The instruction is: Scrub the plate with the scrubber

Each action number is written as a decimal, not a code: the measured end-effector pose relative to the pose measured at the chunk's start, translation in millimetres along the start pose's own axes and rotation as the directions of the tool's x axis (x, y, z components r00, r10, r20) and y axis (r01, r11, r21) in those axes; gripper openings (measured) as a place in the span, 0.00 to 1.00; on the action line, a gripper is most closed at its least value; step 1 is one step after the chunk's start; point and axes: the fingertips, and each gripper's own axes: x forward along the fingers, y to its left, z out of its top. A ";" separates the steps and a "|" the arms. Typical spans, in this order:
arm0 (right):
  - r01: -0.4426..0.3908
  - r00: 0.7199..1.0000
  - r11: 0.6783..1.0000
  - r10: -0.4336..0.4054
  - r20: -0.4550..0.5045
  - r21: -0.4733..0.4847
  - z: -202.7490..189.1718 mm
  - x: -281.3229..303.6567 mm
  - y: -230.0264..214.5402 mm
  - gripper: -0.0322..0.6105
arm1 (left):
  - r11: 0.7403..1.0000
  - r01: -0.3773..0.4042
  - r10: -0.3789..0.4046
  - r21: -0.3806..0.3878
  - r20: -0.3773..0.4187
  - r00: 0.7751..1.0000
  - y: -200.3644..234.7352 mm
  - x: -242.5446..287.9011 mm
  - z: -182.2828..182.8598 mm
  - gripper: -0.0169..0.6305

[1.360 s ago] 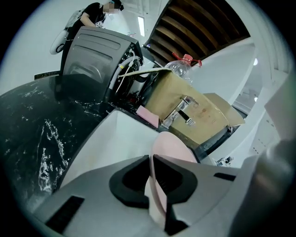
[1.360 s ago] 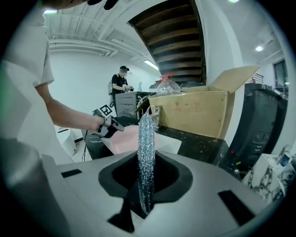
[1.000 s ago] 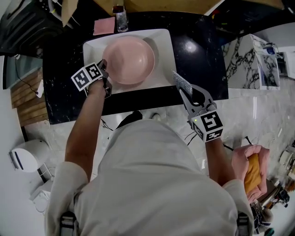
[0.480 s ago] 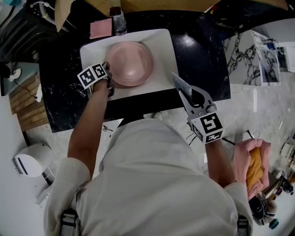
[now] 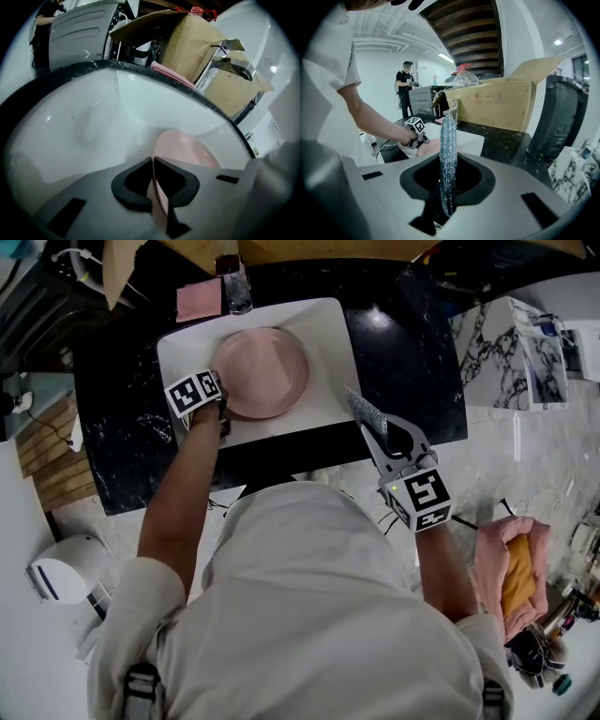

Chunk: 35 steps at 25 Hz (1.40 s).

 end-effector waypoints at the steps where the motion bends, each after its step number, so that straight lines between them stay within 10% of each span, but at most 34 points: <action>1: -0.002 1.000 1.000 0.002 -0.002 -0.001 -0.5 -0.6 0.5 0.17 | 1.000 -0.015 0.015 0.014 -0.004 1.000 1.5 1.1 -0.8 0.05; 15: -0.021 0.999 1.000 0.022 0.037 -0.021 -5.0 -25.4 -1.9 0.17 | 0.987 -0.103 0.092 0.127 0.092 0.991 -1.7 -39.6 13.8 0.16; 35: -0.150 0.978 0.989 0.151 0.145 -0.015 -56.0 -98.0 10.2 0.17 | 0.960 0.028 -0.131 0.279 0.360 0.924 -103.2 -231.4 -54.4 0.14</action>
